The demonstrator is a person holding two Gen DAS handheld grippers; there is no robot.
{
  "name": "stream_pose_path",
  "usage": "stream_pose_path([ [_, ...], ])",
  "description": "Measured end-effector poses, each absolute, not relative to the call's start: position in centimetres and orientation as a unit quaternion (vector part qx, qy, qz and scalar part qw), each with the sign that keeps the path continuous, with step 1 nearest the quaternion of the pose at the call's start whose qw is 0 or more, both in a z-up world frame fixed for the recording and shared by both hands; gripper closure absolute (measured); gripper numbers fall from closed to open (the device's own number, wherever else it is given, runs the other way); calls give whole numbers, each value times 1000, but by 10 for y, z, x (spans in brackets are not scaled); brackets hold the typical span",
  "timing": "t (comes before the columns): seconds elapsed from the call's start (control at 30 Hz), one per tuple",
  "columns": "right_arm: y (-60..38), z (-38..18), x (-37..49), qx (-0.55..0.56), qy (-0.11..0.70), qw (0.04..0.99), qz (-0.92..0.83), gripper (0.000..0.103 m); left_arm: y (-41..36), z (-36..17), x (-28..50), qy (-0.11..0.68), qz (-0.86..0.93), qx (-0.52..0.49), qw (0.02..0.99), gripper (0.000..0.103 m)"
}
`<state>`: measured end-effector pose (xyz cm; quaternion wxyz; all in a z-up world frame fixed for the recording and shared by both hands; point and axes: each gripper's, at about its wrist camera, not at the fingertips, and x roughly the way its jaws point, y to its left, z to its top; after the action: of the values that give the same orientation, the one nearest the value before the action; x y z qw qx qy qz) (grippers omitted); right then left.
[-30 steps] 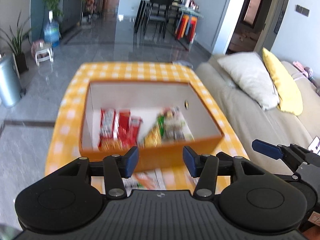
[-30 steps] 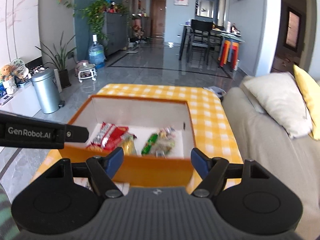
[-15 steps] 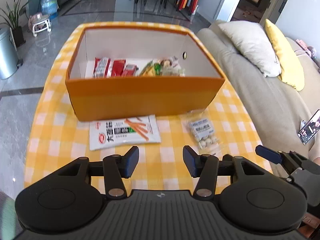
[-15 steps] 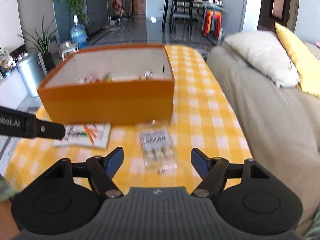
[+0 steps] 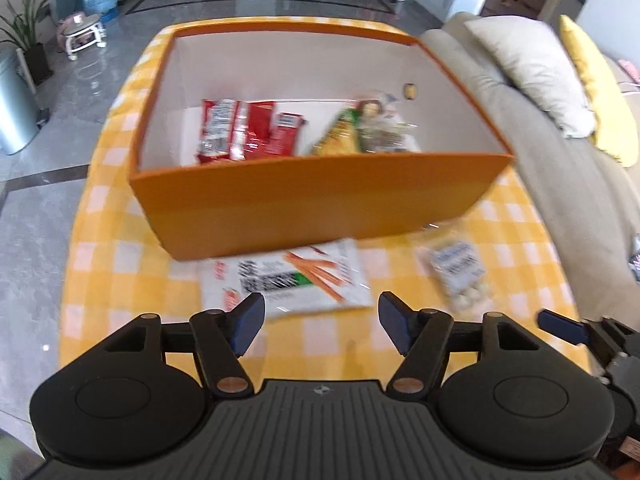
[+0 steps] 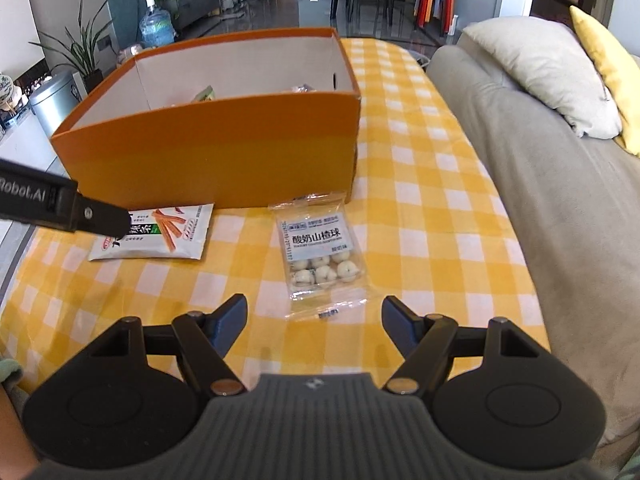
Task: Organize snacks
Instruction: 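Withdraw both tools from the box back over the remaining snacks, then grasp the white spicy-strip bag with the left tool while the right tool grasps the hawthorn-ball bag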
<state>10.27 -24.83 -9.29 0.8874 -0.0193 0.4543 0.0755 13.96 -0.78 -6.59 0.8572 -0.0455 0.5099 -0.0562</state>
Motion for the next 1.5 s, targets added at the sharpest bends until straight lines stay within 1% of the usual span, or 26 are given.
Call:
stream_pose_path([
  [0.1, -245, -100, 115, -22, 465, 882, 78, 30, 5, -77, 150, 520, -33, -60, 851, 25],
  [0.2, -244, -107, 128, -19, 478, 875, 78, 25, 19, -90, 156, 530, -6, -76, 845, 25],
  [0.47, -241, -127, 164, -47, 501, 860, 80, 23, 41, -117, 171, 556, 27, -111, 823, 25],
  [0.63, -243, -136, 177, -38, 509, 856, 79, 23, 40, -127, 172, 569, 18, -118, 814, 25],
  [0.7, -245, -138, 180, -30, 511, 855, 81, 27, 37, -127, 171, 570, 6, -118, 813, 27],
  [0.77, -245, -140, 182, -25, 515, 853, 82, 28, 35, -127, 170, 574, -9, -121, 810, 27],
  [0.87, -242, -138, 180, -30, 511, 855, 83, 37, 26, -127, 166, 583, -31, -120, 803, 27],
  [0.93, -239, -137, 178, -33, 511, 855, 87, 39, 19, -127, 162, 588, -47, -120, 798, 27],
  [0.97, -238, -136, 177, -34, 510, 855, 87, 42, 15, -127, 160, 592, -57, -121, 795, 27],
  [1.13, -236, -135, 168, -28, 515, 851, 99, 43, -3, -127, 152, 615, -113, -126, 770, 27],
  [1.2, -235, -134, 164, -28, 518, 849, 99, 44, -9, -124, 149, 613, -127, -109, 772, 31],
  [1.3, -238, -132, 157, -26, 521, 848, 95, 44, -24, -112, 145, 589, -123, -34, 798, 30],
  [1.37, -240, -131, 155, -22, 523, 847, 94, 44, -35, -105, 146, 568, -133, 26, 812, 26],
  [1.5, -240, -130, 152, -25, 525, 845, 97, 43, -50, -97, 149, 536, -168, 120, 819, 22],
])
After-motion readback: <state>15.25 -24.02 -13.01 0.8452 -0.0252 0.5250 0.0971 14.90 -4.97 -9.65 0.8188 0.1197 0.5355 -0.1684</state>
